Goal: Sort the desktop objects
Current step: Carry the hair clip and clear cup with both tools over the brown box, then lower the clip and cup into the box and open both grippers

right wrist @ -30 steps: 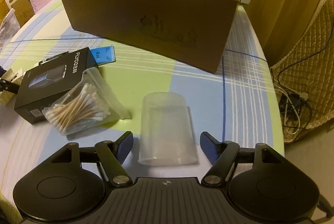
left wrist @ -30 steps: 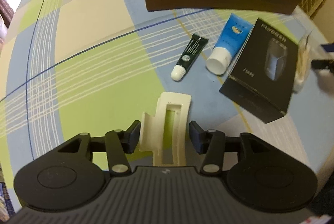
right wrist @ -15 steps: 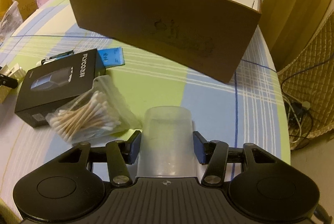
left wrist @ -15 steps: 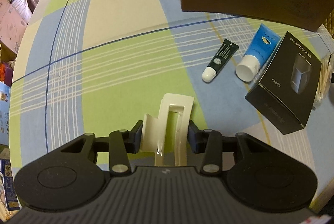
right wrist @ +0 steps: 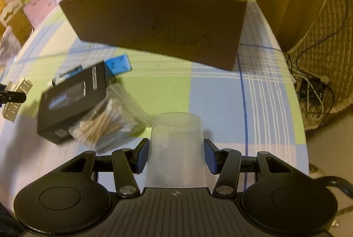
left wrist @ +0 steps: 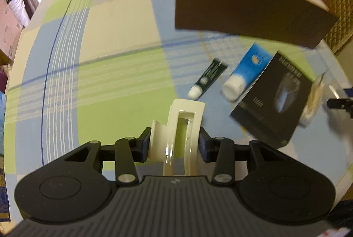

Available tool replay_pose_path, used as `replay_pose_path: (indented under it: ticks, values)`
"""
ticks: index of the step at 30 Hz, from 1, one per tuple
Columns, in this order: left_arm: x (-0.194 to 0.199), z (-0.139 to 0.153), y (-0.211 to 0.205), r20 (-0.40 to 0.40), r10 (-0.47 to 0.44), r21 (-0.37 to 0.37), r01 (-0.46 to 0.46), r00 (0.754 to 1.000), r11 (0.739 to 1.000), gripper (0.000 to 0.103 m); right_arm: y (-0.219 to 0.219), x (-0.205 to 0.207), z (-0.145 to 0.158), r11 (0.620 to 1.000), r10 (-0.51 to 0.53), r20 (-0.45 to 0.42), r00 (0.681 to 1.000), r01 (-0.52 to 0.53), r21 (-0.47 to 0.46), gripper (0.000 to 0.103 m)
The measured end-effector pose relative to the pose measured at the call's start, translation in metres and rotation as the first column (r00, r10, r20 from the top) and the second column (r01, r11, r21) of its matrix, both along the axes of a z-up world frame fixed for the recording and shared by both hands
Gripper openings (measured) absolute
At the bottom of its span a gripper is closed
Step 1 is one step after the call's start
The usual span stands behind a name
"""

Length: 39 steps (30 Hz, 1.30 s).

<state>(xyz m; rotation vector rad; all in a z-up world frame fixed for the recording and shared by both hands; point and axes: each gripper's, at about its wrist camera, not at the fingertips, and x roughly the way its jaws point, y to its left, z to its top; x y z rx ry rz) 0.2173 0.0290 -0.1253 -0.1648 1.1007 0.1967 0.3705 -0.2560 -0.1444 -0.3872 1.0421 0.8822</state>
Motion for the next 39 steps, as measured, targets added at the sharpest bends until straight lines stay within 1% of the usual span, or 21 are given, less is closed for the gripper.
replay_pose_path:
  ticks: [5,9,16,22,23,27,31,36,39]
  values:
    - [0.01,0.026,-0.004,0.074,-0.021,0.006,0.021,0.997,1.0,0.038,0.0,0.009,0.022,0.998,-0.026,-0.006,1.0,0.026,0.058,0.049]
    - [0.024,0.047,-0.008,0.141,-0.038,-0.004,0.039,0.989,0.999,0.038,0.005,0.015,0.041,0.994,-0.022,0.004,1.0,0.021,0.109,0.049]
    - [0.055,0.075,-0.012,0.226,-0.081,-0.014,0.086,0.971,0.996,0.038,0.027,0.031,0.073,0.984,0.019,0.055,0.998,-0.029,0.175,0.049]
    - [0.09,0.098,-0.016,0.287,-0.124,0.022,0.123,0.95,0.992,0.038,0.055,0.05,0.098,0.975,0.044,0.119,0.992,-0.069,0.212,0.049]
    - [0.097,0.101,-0.016,0.296,-0.104,0.027,0.101,0.95,0.995,0.038,0.061,0.054,0.1,0.974,0.047,0.129,0.99,-0.074,0.213,0.049]
    - [0.129,0.109,-0.013,0.305,-0.099,0.023,0.096,0.947,0.995,0.038,0.086,0.074,0.107,0.972,0.054,0.142,0.988,-0.084,0.219,0.049]
    - [0.166,0.111,-0.008,0.297,-0.099,0.025,0.096,0.95,0.995,0.038,0.116,0.096,0.109,0.973,0.056,0.149,0.987,-0.088,0.215,0.049]
    - [0.209,0.106,0.003,0.27,-0.093,0.016,0.092,0.958,0.996,0.038,0.148,0.124,0.102,0.978,0.049,0.15,0.987,-0.078,0.191,0.049]
    - [0.233,0.099,0.008,0.247,-0.091,0.019,0.089,0.965,0.996,0.038,0.166,0.142,0.094,0.984,0.05,0.136,0.989,-0.072,0.163,0.049]
